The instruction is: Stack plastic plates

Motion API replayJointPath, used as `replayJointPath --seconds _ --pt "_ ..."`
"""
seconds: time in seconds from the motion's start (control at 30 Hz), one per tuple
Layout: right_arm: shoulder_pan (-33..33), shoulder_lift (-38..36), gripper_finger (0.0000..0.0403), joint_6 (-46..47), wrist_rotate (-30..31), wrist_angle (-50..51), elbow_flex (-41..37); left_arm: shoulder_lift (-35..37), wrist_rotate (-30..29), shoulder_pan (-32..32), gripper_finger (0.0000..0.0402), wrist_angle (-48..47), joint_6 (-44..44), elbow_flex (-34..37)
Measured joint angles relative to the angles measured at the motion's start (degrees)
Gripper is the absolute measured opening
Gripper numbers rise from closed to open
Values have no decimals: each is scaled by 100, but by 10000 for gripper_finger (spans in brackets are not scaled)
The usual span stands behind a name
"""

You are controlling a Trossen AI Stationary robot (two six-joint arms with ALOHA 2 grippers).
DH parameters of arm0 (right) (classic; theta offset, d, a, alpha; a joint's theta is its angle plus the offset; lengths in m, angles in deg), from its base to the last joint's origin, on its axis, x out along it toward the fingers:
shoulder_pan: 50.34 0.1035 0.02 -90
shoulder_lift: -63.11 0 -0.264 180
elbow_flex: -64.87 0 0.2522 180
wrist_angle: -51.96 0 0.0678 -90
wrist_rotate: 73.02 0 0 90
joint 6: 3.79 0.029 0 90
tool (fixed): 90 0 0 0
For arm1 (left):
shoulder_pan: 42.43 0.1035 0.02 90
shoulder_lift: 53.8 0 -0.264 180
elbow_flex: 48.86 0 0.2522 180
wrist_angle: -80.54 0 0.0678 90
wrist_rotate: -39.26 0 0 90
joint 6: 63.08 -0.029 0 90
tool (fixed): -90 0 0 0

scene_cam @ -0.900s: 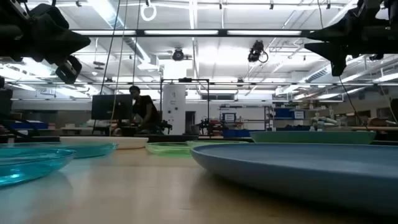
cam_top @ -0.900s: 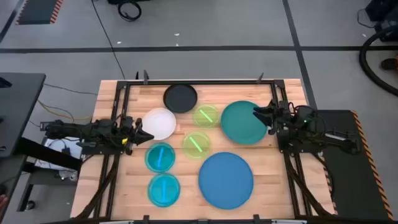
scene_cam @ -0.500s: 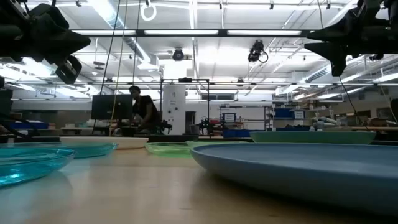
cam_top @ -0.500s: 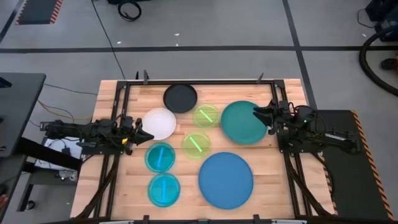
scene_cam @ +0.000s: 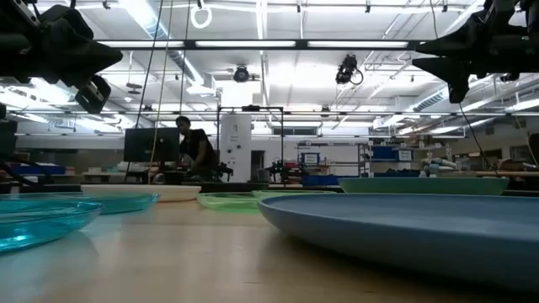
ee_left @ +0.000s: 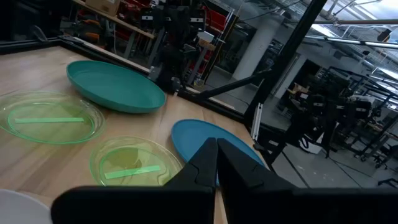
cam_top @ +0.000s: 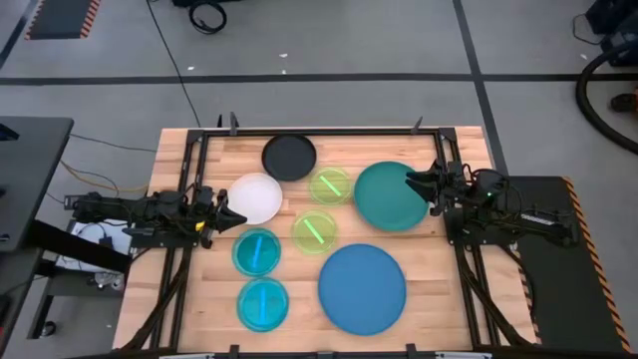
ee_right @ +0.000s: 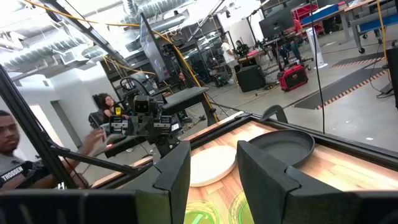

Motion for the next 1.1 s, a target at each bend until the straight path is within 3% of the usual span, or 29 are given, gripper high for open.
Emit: replayJointPath --seconds 0.6,0.73,0.83,1.1 --pt "1 0 141 0 0 0 0 0 -1 1 18 0 -2 1" --pt "0 1 141 0 0 0 0 -22 -782 54 18 643 -1306 -5" --pt "1 2 141 0 -1 -1 0 -28 -839 47 18 884 -2010 -6" --pt "2 2 141 0 -2 2 -1 -31 -845 49 18 971 -2236 -4"
